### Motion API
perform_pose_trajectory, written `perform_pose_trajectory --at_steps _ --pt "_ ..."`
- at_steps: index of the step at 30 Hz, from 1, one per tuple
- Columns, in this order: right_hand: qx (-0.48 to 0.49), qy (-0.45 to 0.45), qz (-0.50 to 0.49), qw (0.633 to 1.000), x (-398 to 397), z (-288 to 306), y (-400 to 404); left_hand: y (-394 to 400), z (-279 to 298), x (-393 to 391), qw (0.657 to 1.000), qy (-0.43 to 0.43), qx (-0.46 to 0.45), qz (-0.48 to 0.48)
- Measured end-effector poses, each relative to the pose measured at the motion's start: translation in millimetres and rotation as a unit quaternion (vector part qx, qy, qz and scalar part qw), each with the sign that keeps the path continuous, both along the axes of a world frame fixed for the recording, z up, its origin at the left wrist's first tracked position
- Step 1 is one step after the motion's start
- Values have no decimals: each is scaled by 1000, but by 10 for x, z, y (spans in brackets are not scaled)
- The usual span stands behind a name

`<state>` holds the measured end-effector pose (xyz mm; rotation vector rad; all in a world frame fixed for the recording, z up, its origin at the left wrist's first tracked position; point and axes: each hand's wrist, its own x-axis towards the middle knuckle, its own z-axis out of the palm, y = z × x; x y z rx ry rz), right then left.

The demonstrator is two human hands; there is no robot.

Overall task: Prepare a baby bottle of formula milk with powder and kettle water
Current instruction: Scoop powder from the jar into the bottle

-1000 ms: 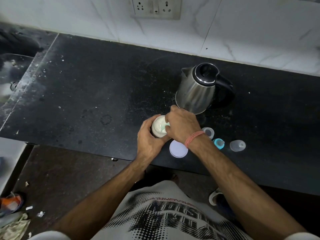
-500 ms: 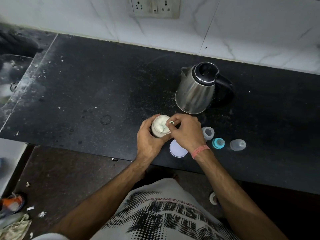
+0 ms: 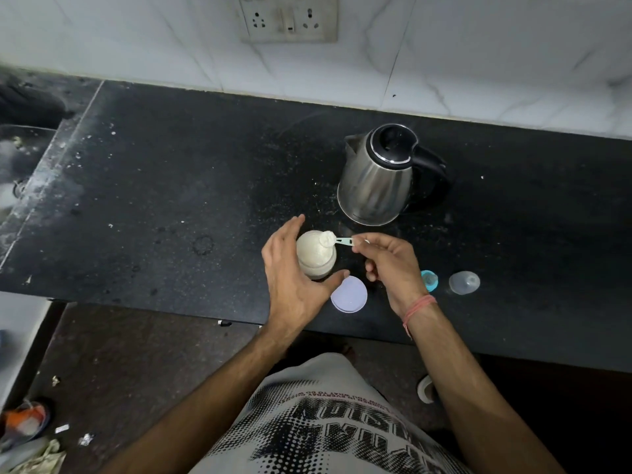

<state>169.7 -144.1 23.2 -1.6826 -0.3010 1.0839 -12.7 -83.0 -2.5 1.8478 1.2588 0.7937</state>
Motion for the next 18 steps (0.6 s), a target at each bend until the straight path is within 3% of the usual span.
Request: perform_pose_trajectory --at_steps 3,8,18 --pt "24 14 -28 999 92 46 -114 -37 167 136 997 -16 70 -7" --pt "54 5 -83 995 340 127 -418 -175 411 447 991 -56 71 -98" --pt "19 -65 -173 983 735 191 -1026 -302 100 948 975 -18 -108 -193"
